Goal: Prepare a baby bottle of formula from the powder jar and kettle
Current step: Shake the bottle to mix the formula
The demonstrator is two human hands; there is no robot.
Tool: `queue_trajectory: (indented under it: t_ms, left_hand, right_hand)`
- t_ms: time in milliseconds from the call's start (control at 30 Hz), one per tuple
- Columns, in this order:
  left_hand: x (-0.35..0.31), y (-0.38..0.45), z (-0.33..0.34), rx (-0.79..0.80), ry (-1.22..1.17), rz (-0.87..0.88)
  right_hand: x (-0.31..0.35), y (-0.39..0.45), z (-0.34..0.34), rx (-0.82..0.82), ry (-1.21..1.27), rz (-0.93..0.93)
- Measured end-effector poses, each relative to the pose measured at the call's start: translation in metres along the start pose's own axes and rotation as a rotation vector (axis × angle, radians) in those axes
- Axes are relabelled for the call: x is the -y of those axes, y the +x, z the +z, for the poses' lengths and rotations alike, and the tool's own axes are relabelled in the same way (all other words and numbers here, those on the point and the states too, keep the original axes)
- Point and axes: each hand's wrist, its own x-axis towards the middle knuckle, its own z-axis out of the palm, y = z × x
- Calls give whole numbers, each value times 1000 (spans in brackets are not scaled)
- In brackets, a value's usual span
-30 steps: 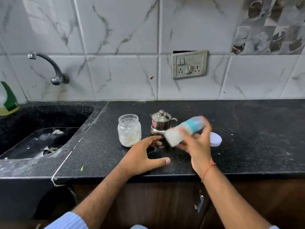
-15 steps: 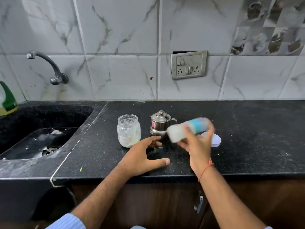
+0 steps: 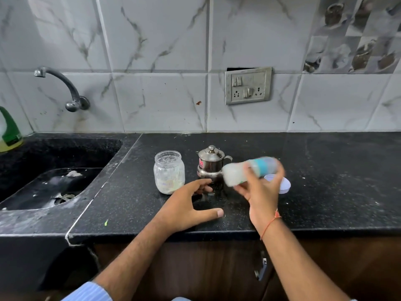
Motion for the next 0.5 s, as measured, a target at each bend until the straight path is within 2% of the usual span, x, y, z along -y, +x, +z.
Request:
queue_trajectory:
  t_ms: [33,67,133,167,267,300,367,400,433,500]
  left_hand:
    - [-1,0,0,3,-2,0]
    - [0,-1,1,0,-6,0]
    - [0,-1,1,-5,-3,1]
    - [0,-1,0,-5,5,2]
    - [-1,-1,0,2,-1,-1]
    - [-1,-2,0,-1,0,-1]
    - [-2,-2,1,-8,7,2]
    - [-2,-1,1,-9,12,6]
    - [-2,0,0,-7,14,8]
    - [-2,-1,0,-1,10,6]
  right_hand:
    - [1,3,-2,-46,62,0]
    - [2,2,-1,4,27,26]
    - [-1,-4,1,237,-179,70]
    - [-4,-5,2,248,-203,68]
    - [-1,2,-1,-31,60,12]
    - [1,3,-1,-25,70,36]
    - [-2,-2,1,209,-143,81]
    - [-4,-4,2,260,-207,78]
    - [-6,-4,3,209,-187,59]
    - [-2,0,-1,3,5,20]
